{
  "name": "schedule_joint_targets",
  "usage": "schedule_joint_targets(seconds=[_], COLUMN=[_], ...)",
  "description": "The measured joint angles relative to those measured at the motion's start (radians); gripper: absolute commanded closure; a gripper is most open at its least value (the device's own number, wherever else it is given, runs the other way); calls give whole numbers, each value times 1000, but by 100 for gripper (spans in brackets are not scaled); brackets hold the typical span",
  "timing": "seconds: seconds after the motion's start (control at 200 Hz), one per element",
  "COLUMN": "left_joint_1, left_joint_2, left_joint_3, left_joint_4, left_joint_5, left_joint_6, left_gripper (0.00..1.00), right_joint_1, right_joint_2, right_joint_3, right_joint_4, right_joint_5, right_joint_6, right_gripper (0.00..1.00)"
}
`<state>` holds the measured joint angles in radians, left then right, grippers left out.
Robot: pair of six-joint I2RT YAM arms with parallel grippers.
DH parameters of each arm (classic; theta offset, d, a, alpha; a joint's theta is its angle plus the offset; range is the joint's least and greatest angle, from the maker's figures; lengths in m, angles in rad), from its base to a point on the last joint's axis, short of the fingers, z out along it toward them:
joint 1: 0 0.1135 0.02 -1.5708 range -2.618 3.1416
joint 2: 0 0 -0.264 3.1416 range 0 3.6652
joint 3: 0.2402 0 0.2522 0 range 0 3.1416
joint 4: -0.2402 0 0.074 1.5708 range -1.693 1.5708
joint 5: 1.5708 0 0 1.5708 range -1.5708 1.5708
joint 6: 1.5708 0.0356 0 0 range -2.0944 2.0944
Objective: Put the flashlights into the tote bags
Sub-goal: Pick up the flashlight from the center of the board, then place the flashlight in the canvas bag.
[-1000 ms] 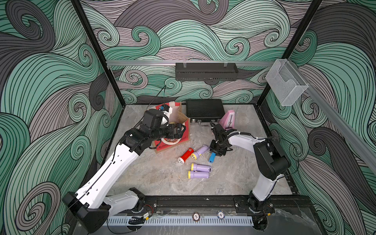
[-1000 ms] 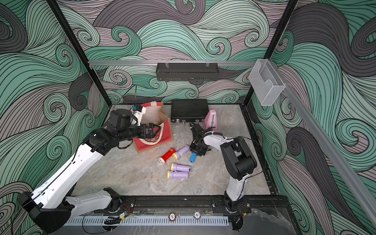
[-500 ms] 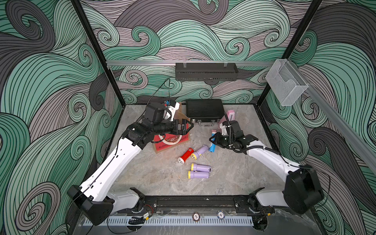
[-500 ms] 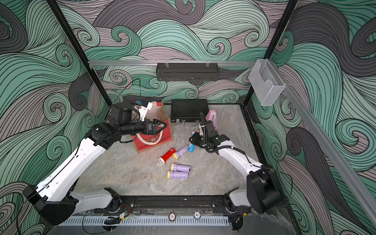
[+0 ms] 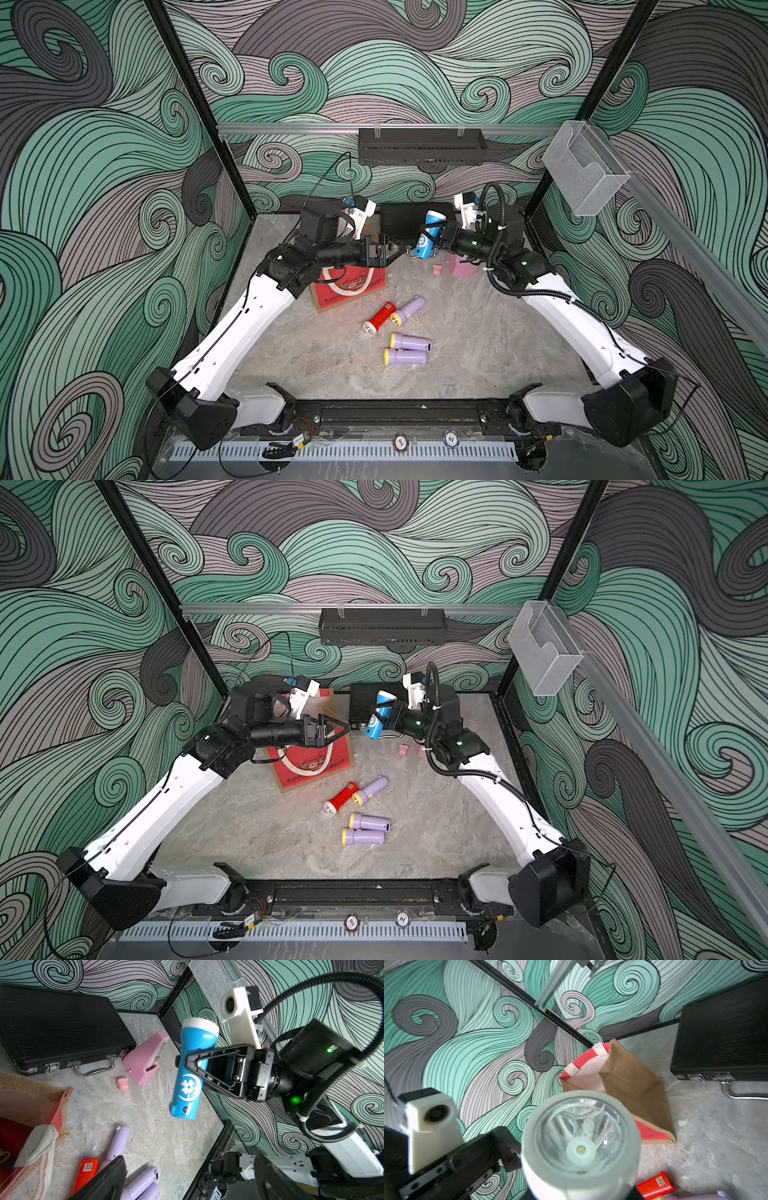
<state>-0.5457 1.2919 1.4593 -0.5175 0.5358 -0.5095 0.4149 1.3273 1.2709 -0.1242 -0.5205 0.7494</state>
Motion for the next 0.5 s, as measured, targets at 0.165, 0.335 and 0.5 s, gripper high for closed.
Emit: schedule_joint_targets(seconds=[0.165, 0.335, 0.5], left_joint_1=[0, 0, -11], left_joint_2=[19, 82, 156], left_joint_3=[13, 57, 101], left_joint_4=[26, 54, 77], left_joint_5=[-2, -3, 6], left_joint_6=[-5, -6, -4], left_gripper=[9, 11, 13], right_joint_1=[0, 0, 2], right_joint_2=[23, 47, 52], right_joint_3=[47, 64, 64], right_joint_4=[14, 23, 32], right_joint_5=[-40, -64, -69], right_joint_6=[39, 71, 97], right_gripper=[100, 100, 100])
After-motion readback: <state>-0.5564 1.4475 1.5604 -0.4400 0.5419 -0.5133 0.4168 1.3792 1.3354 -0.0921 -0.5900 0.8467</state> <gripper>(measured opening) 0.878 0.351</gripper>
